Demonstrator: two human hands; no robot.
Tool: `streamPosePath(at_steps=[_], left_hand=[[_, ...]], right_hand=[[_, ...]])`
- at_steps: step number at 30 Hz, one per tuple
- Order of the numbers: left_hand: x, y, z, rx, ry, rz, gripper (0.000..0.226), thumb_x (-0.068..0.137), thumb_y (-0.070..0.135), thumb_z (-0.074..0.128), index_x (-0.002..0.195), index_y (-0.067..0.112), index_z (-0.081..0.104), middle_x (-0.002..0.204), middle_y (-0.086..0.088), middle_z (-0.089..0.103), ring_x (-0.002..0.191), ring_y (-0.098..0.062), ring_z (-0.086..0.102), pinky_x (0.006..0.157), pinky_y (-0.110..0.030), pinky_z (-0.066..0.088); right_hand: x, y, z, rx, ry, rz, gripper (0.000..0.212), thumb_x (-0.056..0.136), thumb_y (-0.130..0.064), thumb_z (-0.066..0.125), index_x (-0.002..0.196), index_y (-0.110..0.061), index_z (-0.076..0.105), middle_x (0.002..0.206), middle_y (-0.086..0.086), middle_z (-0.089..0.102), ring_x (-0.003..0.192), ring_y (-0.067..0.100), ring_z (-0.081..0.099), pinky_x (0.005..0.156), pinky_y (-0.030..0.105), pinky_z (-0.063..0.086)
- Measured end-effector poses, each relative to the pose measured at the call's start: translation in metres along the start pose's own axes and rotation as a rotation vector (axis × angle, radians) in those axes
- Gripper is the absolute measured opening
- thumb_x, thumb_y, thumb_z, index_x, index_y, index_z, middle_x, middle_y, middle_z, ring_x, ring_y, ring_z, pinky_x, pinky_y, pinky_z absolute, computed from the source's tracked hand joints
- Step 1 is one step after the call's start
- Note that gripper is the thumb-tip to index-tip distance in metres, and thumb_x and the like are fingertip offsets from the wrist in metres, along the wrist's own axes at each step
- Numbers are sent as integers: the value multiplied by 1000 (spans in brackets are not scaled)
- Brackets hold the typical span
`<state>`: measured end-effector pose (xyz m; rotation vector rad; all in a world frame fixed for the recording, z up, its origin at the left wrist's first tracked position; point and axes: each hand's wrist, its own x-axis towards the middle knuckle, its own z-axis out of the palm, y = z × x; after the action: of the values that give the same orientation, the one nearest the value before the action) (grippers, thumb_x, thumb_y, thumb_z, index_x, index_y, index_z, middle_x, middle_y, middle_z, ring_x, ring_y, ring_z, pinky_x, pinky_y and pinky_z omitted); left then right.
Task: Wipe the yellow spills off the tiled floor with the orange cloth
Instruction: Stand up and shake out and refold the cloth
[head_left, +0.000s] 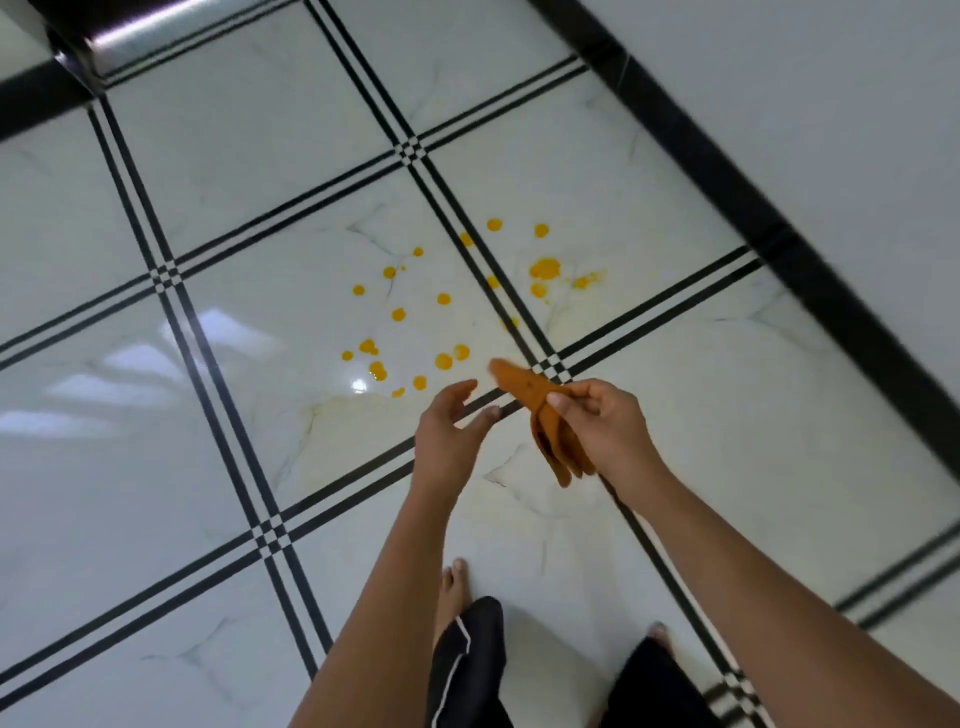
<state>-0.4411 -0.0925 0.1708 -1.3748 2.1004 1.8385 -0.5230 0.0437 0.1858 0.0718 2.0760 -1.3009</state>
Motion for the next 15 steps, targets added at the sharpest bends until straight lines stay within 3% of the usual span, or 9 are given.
streamPosePath(at_steps=[4, 10, 12, 15], left_hand=[[-92, 104, -25, -15, -141, 13, 35, 84, 25, 69, 117, 17, 61, 110, 5, 63, 102, -7, 58, 89, -23, 46], [-210, 230, -71, 99, -389, 176, 24, 81, 33, 70, 103, 22, 67, 95, 11, 67, 90, -3, 62, 71, -14, 44], [-235, 258, -88, 103, -454, 200, 28, 78, 29, 73, 104, 22, 66, 98, 8, 68, 91, -5, 63, 72, -16, 47], [-257, 284, -108, 199, -493, 281, 29, 78, 26, 73, 105, 21, 66, 99, 3, 70, 93, -13, 65, 77, -30, 55]], right_hand=[[-92, -102, -49, 30, 58, 58, 14, 84, -30, 66, 91, -18, 63, 90, 4, 69, 87, 19, 65, 77, 30, 53], [-222, -221, -98, 234, 188, 94, 15, 82, -19, 70, 86, -7, 62, 83, 13, 68, 75, 24, 68, 64, 35, 59], [-256, -251, -102, 301, 215, 80, 15, 82, -17, 70, 84, -5, 62, 79, 13, 68, 71, 24, 69, 60, 34, 58], [-289, -281, -102, 405, 217, 62, 17, 82, -13, 69, 90, 1, 63, 79, 16, 68, 69, 23, 69, 62, 34, 59]])
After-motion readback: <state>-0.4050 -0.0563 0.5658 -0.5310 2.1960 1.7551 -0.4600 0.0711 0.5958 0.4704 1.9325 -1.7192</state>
